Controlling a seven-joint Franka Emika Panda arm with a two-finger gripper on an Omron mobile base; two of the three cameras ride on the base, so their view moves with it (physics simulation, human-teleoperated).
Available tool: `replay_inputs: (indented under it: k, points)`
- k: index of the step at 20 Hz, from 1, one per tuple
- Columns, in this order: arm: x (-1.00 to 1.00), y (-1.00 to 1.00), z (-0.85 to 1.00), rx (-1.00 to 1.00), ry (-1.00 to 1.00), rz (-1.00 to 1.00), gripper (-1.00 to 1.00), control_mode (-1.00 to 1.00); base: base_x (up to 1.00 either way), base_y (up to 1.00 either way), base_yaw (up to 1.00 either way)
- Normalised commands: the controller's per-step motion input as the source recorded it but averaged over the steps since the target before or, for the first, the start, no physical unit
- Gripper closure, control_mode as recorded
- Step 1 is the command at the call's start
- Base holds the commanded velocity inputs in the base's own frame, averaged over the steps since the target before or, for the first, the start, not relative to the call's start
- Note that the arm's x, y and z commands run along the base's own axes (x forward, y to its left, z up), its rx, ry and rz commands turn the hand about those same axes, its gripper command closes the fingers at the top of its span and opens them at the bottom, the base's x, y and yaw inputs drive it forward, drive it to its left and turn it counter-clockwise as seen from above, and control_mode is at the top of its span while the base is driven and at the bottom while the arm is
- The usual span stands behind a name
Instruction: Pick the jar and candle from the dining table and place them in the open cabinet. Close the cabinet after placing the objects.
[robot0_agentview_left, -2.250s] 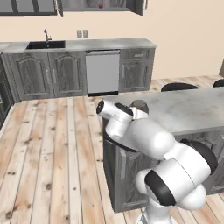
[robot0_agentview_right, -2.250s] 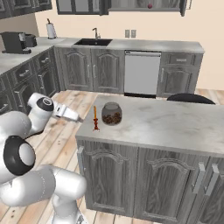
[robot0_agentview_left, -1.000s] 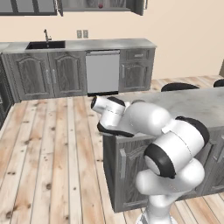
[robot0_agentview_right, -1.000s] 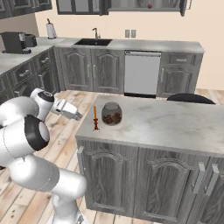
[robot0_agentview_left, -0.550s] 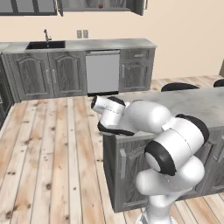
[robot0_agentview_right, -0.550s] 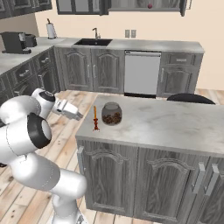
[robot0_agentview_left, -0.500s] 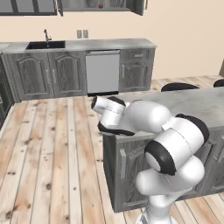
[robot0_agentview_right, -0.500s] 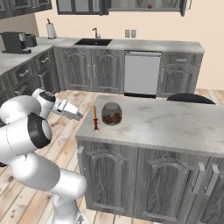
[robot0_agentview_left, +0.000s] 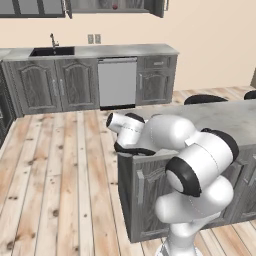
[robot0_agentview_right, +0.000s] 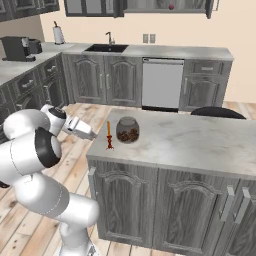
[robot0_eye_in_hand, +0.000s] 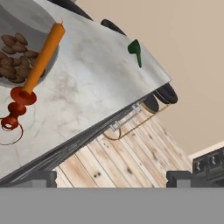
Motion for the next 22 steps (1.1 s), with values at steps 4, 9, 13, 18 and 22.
replay_inputs:
  k: [4,9,13,18,22]
  points:
    - [0.06,0.0,-0.02,0.0,0.0,-0.01,-1.0,-1.0,0.0,0.0,0.0]
    - [0.22,0.0,0.0,0.0,0.0,-0.04,-1.0,-1.0,0.0,0.0,0.0]
    - [0.21,0.0,-0.01,0.0,0.0,-0.07,-1.0,-1.0,0.0,0.0,0.0]
    - [0.12,0.0,-0.06,0.0,0.0,-0.05,-1.0,-1.0,0.0,0.0,0.0]
    - [0.12,0.0,-0.14,0.0,0.0,-0.04,-1.0,-1.0,0.0,0.0,0.0]
